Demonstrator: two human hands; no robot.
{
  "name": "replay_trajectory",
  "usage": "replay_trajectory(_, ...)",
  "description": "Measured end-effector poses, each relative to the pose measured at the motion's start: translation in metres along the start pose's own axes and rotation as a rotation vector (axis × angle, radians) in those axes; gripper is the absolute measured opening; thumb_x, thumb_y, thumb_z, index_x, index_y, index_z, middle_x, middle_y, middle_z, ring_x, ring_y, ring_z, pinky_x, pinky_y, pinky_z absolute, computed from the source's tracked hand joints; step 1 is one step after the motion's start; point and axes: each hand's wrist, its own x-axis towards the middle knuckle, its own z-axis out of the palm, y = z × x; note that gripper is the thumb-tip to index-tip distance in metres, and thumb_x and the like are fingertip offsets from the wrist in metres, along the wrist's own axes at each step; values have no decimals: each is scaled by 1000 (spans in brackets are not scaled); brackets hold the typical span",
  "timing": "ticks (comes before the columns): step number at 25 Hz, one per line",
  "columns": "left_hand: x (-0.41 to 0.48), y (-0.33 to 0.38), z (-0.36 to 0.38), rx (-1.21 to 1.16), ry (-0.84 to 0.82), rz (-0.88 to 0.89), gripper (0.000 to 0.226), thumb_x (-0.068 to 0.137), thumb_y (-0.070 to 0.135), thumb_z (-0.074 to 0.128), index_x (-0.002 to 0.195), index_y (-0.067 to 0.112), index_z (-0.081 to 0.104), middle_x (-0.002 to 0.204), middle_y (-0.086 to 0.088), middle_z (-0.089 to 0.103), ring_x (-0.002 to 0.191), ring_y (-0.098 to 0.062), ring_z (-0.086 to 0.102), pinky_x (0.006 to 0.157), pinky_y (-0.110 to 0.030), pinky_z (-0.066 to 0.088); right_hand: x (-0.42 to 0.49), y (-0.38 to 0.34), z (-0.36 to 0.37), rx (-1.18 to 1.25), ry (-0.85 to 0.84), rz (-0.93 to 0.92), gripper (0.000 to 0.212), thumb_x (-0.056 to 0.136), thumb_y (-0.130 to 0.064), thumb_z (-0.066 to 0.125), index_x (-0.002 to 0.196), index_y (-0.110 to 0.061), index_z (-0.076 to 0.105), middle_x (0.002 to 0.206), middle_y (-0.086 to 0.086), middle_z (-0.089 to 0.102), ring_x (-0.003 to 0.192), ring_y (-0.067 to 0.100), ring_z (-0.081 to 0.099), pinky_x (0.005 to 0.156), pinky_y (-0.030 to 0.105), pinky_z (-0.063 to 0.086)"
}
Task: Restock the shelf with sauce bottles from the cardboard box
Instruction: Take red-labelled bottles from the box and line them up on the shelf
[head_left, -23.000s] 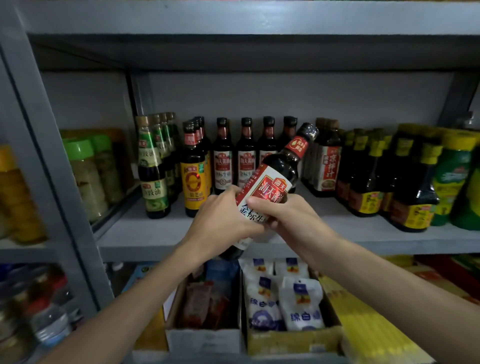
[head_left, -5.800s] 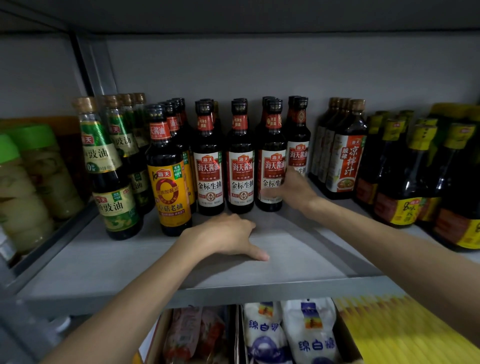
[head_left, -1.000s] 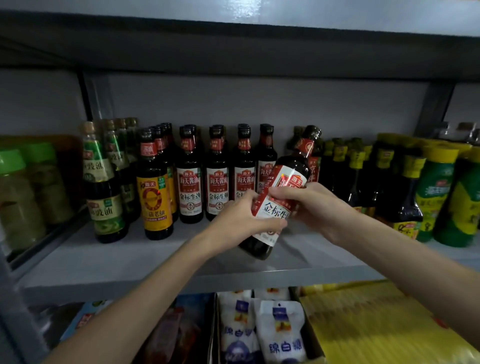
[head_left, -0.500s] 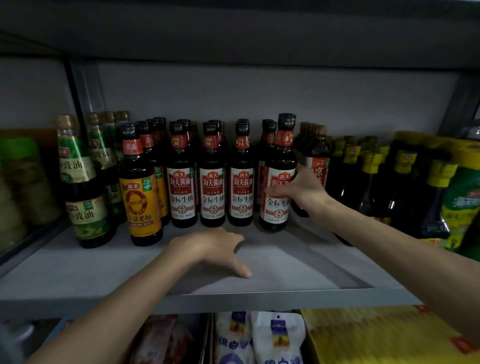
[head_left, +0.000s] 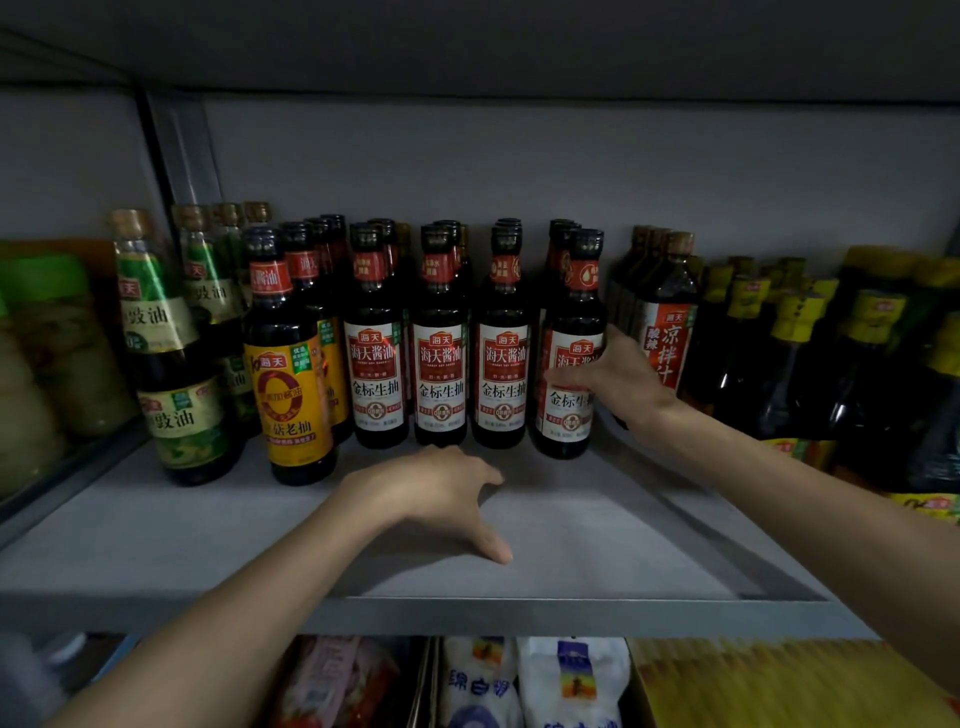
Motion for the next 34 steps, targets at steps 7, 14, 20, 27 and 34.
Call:
replay_trajectory(7,2,-3,0,6,10,18,97,72,66,72,153,33,31,155,-4,37,138,-27,39,110,-37,38,5,18,7,-81,11,-7,80,53,-30,96,124,-21,60,116,-2,74,110,17,69,98,50,54)
replay_trajectory(14,3,-3,1,23,22,30,97,72,66,73,153,32,31,154,-6,39,137,-28,40,108,-36,39,10,19,11,-129,88,47,70,63,-15,92,125,-17,58,118,2,72,111,20,68,99,50,53)
replay_trajectory(20,4,-5,3,30,26,31,98,70,69,72,152,32,32,154,-5,40,136,-27,41,105,-35,40,12,20,15,-162,119,20,72,67,-19,91,128,-15,54,122,3,70,113,21,67,99,48,53)
replay_trajectory(27,4,-4,3,22,25,31,97,71,67,72,153,31,32,154,-6,39,138,-27,39,105,-35,38,15,20,16,-129,111,2,69,75,-10,85,133,-8,47,128,8,66,119,25,63,102,44,51)
replay_trajectory(34,3,-5,4,17,21,27,99,70,69,72,153,32,31,155,-5,39,138,-28,38,108,-37,39,9,18,17,-136,105,-5,72,78,-12,83,136,-9,41,132,8,63,123,25,60,103,43,48)
